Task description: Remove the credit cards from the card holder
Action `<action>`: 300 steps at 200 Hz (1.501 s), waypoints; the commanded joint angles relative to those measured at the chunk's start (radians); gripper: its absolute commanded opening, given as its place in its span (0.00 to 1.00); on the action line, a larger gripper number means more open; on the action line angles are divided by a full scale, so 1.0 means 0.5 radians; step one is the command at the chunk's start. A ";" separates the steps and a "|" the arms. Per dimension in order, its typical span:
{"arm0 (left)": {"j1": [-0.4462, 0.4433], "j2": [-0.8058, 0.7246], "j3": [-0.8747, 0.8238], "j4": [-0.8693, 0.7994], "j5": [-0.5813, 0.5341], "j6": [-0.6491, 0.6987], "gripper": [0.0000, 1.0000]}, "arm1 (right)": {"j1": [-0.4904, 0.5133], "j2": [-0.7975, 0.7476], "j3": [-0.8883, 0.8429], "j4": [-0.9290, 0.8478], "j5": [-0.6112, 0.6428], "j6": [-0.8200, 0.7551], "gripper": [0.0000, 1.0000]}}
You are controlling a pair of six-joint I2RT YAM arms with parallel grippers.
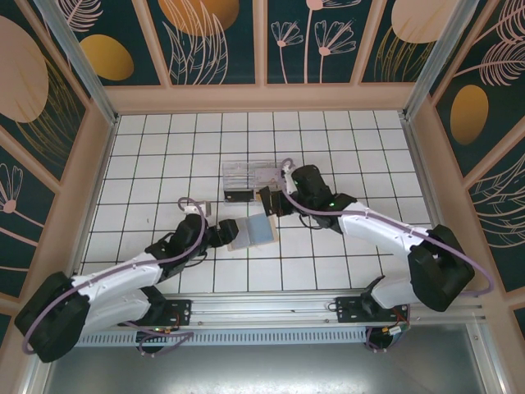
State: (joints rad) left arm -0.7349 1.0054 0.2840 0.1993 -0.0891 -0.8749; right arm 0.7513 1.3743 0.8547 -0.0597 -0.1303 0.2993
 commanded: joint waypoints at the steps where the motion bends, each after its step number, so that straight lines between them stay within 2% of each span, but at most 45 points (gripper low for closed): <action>1: -0.001 -0.193 -0.077 -0.082 -0.161 -0.043 0.95 | 0.167 0.017 0.130 -0.086 0.363 -0.568 0.00; 11: -0.001 -0.305 -0.117 -0.103 -0.215 -0.059 0.99 | 0.243 0.059 0.160 -0.053 0.466 -0.775 0.00; 44: 0.000 -0.731 -0.298 -0.183 -0.352 -0.139 0.99 | 0.360 0.184 0.186 0.149 0.601 -1.376 0.00; 71: 0.001 -1.104 -0.418 -0.384 -0.430 -0.202 0.99 | 0.431 0.345 0.289 0.242 0.738 -1.813 0.00; 104: 0.002 -1.527 -0.503 -0.630 -0.483 -0.218 0.99 | 0.471 0.586 0.498 0.187 0.828 -2.229 0.00; 129: -0.002 -1.720 -0.520 -0.756 -0.515 -0.214 0.99 | 0.513 0.726 0.637 0.120 0.850 -2.466 0.00; 166: 0.000 -1.766 -0.523 -0.805 -0.546 -0.204 0.99 | 0.523 0.849 0.751 0.055 0.817 -2.571 0.00; 300: -0.001 -1.765 -0.525 -0.822 -0.573 -0.188 0.99 | 0.469 1.011 0.791 0.008 0.761 -2.438 0.00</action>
State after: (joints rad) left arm -0.7349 0.1307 0.0441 -0.0566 -0.3424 -0.9741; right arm 0.9962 1.8603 1.2133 -0.0502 0.2607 -0.9363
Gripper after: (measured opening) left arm 0.985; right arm 0.068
